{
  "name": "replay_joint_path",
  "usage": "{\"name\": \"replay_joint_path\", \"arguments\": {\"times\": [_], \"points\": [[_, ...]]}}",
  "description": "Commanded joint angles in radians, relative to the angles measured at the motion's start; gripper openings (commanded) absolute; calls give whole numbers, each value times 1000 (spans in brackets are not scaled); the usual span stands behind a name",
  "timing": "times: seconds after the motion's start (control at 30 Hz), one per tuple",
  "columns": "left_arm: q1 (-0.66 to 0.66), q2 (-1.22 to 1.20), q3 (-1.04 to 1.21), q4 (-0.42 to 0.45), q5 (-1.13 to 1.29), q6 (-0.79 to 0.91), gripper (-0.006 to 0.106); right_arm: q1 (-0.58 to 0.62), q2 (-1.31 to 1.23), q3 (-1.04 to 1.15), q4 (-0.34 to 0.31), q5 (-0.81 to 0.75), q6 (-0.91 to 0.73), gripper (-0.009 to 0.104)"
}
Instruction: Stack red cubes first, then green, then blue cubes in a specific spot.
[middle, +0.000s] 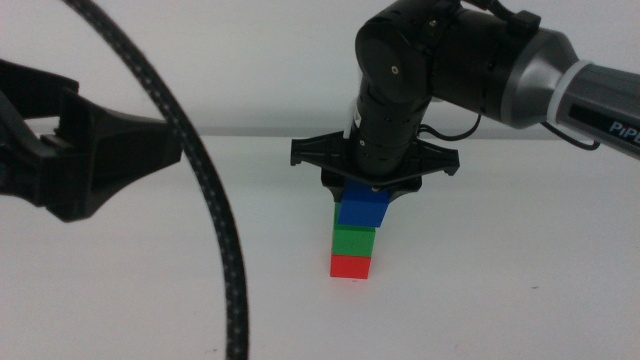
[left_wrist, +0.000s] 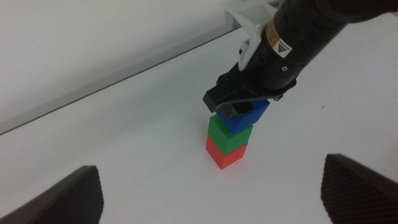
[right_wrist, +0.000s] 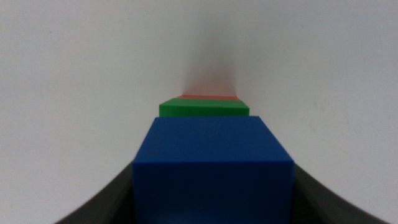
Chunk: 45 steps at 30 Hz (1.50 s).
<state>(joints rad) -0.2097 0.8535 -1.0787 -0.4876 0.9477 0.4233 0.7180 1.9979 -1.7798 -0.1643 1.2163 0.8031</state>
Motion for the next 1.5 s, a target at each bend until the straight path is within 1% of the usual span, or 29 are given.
{"name": "replay_joint_path", "arguments": {"times": [0.0, 0.07, 0.1, 0.27, 0.3, 0.53, 0.63, 0.83, 0.87, 0.9, 0.93, 1.0, 1.03, 1.17, 1.2, 1.27, 1.4, 1.47], "points": [[-1, -2, 4, -4, -18, -1, 94, 0, -12, 2, -8, 44, -14, 17], [-1, -2, 4, -4, -18, -1, 94, 0, -12, 2, -12, 44, -14, 17], [-1, -2, 4, -4, -18, -1, 94, 0, -11, 2, -27, 29, -14, 17], [-1, -2, 4, -4, -18, -1, 94, 0, -11, 2, -31, 16, -14, 17], [-1, -2, 4, -4, -18, -1, 94, 0, 4, 2, -33, -9, -14, 17], [-1, -2, 4, -4, -18, -1, 94, 0, 37, 2, -26, -20, -18, 17], [-1, -2, 4, -4, -18, -1, 94, 0, 51, 2, -13, -27, -18, 17], [-1, -2, 4, -4, -18, -1, 94, 0, 58, 2, -13, -36, -18, 17], [-1, -2, 4, -4, -18, -1, 94, 2, 59, 2, -13, -36, -25, 23], [-1, -2, 4, -4, -18, -1, 94, 2, 59, 2, -13, -36, -31, 26], [-1, -2, 4, -4, -18, -1, 94, 2, 59, 2, -10, -36, -37, 34], [-1, -2, 4, -4, -18, -1, 94, 2, 59, 2, -7, -36, -37, 44], [-1, -2, 4, -4, -18, -1, 94, 2, 59, 2, -7, -41, -37, 61], [-1, -2, 4, -4, -18, -1, 94, 2, 59, 2, 2, -69, -48, 81], [-1, -2, 4, -4, -18, -1, 94, 2, 59, 2, 11, -71, -49, 85], [-1, -2, 4, -4, -18, -1, 94, 2, 43, 1, 13, -73, -52, 88], [-1, -2, 4, -4, -18, -1, 94, 2, -36, 1, 6, -65, -63, 88], [-1, -2, 4, -6, -18, -1, 94, 0, -104, 1, -18, -55, -67, 88]]}}
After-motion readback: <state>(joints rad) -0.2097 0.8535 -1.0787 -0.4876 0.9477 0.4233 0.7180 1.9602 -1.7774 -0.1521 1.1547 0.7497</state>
